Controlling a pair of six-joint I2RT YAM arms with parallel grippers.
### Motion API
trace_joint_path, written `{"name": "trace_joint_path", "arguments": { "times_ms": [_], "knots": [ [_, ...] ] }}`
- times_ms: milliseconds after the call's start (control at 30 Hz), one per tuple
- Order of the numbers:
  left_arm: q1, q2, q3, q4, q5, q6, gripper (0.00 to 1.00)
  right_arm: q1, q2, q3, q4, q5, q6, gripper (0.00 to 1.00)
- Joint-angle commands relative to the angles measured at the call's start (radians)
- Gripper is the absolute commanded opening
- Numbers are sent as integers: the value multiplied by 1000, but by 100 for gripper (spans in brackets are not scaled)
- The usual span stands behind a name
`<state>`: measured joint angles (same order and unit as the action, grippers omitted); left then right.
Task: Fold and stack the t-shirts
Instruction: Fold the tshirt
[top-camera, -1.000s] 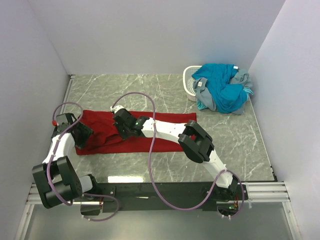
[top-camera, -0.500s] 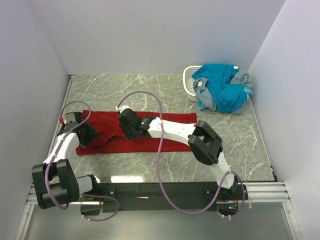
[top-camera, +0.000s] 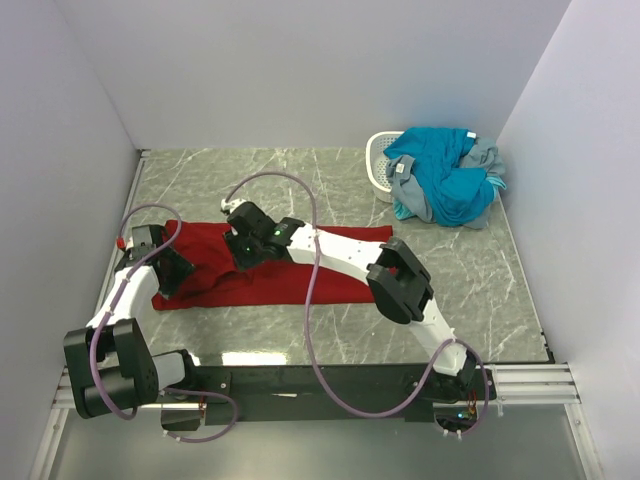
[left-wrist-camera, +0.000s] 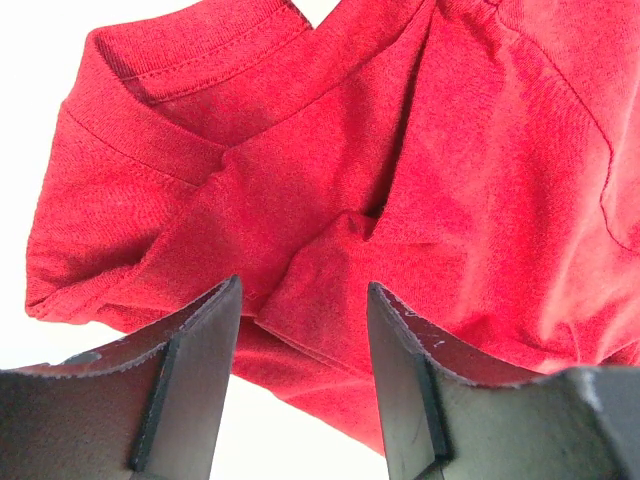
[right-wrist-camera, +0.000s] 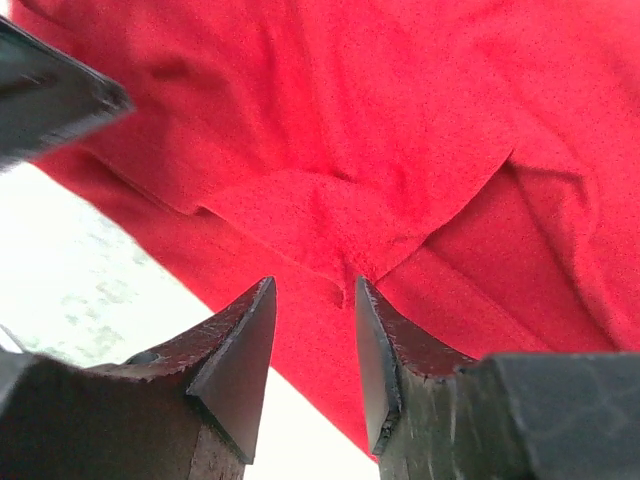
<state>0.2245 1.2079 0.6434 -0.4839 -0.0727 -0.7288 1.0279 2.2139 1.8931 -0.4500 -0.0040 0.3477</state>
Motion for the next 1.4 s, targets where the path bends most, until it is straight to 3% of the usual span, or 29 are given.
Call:
{"name": "trace_joint_path", "arguments": {
  "times_ms": [0, 433, 867, 1000, 1233, 1367],
  "knots": [
    [-7, 1, 22, 2, -12, -11, 59, -2, 43, 35, -32, -33, 7, 45],
    [-7, 12, 24, 5, -4, -4, 60, -2, 118, 67, -92, -37, 28, 46],
    [-8, 16, 22, 14, 14, 2, 60, -2, 118, 90, -24, 36, 25, 45],
    [-7, 24, 22, 15, 20, 3, 60, -2, 127, 107, -18, 30, 13, 38],
    [-7, 56, 25, 8, 21, 2, 58, 1, 101, 55, 13, 19, 2, 15],
    [-10, 62, 24, 5, 16, -1, 50, 0, 78, 15, 26, 21, 0, 11]
  ]
}}
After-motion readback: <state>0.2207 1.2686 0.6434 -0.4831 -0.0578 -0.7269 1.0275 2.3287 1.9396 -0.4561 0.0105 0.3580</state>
